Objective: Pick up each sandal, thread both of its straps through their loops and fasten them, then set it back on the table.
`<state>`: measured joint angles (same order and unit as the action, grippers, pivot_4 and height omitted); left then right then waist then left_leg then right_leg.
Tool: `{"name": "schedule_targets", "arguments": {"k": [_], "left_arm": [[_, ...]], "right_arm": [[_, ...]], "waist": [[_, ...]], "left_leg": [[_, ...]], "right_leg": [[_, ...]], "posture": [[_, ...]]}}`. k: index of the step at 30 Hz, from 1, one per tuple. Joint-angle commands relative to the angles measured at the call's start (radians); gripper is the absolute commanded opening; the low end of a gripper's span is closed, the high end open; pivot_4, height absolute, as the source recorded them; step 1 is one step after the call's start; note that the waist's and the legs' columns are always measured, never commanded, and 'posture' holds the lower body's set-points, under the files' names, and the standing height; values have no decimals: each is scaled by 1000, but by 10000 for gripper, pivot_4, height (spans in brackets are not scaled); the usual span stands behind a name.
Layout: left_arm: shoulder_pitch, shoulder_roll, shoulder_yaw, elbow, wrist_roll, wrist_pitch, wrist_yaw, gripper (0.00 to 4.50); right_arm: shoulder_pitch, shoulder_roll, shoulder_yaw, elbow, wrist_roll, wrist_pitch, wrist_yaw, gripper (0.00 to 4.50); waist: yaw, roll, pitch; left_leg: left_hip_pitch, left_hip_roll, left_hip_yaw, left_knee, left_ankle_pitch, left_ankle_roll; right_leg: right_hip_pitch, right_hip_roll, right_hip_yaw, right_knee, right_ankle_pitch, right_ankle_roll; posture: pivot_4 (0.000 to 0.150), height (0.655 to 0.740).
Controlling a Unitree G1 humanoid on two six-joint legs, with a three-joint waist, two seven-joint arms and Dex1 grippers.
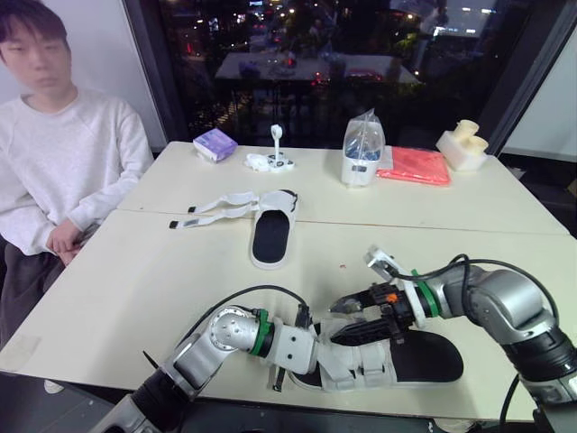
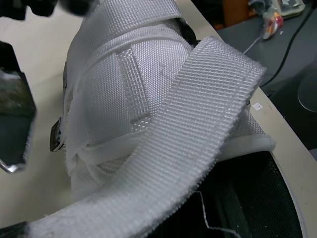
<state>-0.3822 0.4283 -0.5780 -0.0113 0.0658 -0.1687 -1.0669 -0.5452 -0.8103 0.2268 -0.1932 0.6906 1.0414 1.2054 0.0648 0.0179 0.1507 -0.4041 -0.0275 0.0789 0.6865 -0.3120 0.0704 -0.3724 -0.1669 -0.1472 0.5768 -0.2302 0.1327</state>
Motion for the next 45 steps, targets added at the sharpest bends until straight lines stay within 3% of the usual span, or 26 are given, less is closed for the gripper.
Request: {"name": "schedule_targets", "arguments": {"k": [1,9,10,12,19,20,24,25,27,32,45], "left_arm": [[54,31,-60,108,99,78,5,0],[70,31,-56,90,98,91,17,0],[72,32,-55,88,98,92,19,0],[73,32,-56,87,97,94,23,0],[79,30,-58,84,98,97,30,0],[78,29,-58,85,97,96,31,0],[78,28,-59,86,97,96,32,0],[78,28,-59,87,97,95,32,0],[79,28,-60,86,97,96,33,0],[79,28,-59,87,98,97,34,0],[78,27,-59,90,98,97,37,0]], "right_arm": [[-45,19,26,38,-27,-35,30,44540],[-103,58,72,117,-63,-51,74,44540],[-108,61,75,118,-62,-48,78,42242],[-115,67,81,118,-63,-47,87,36419],[-118,77,88,103,-63,-36,95,1709],[-118,80,91,102,-64,-36,95,784],[-118,83,94,98,-65,-34,95,784],[-119,83,94,100,-66,-35,97,2939],[-121,77,92,101,-67,-36,104,8762],[-130,75,85,113,-81,-44,104,33381],[-148,130,127,160,-104,-42,110,33381]], "waist": [[0,0,0],[0,0,0],[0,0,0],[0,0,0],[0,0,0],[0,0,0],[0,0,0],[0,0,0],[0,0,0],[0,0,0],[0,0,0]], "left_leg": [[0,0,0,0,0,0],[0,0,0,0,1,-2],[0,0,0,0,1,-2],[0,0,0,0,1,-2],[0,0,0,0,1,-2],[0,0,0,0,1,-2],[0,0,0,0,1,-2],[0,0,0,0,1,-2],[0,0,0,0,1,-2],[0,0,0,0,1,-2],[0,0,0,0,1,-2]], "right_leg": [[0,0,0,0,0,0],[0,0,0,0,0,0],[0,0,0,0,0,0],[0,0,0,0,0,0],[0,0,0,0,0,0],[0,0,0,0,0,0],[0,0,0,0,0,0],[0,0,0,0,0,0],[0,0,0,0,0,0],[0,0,0,0,0,0],[-1,0,0,0,0,0]], "posture": [[1500,7400],[1500,7400],[1500,7400],[1500,7400],[1500,7400],[1500,7400],[1500,7400],[1500,7400],[1500,7400],[1500,7400],[1500,7400]]}}
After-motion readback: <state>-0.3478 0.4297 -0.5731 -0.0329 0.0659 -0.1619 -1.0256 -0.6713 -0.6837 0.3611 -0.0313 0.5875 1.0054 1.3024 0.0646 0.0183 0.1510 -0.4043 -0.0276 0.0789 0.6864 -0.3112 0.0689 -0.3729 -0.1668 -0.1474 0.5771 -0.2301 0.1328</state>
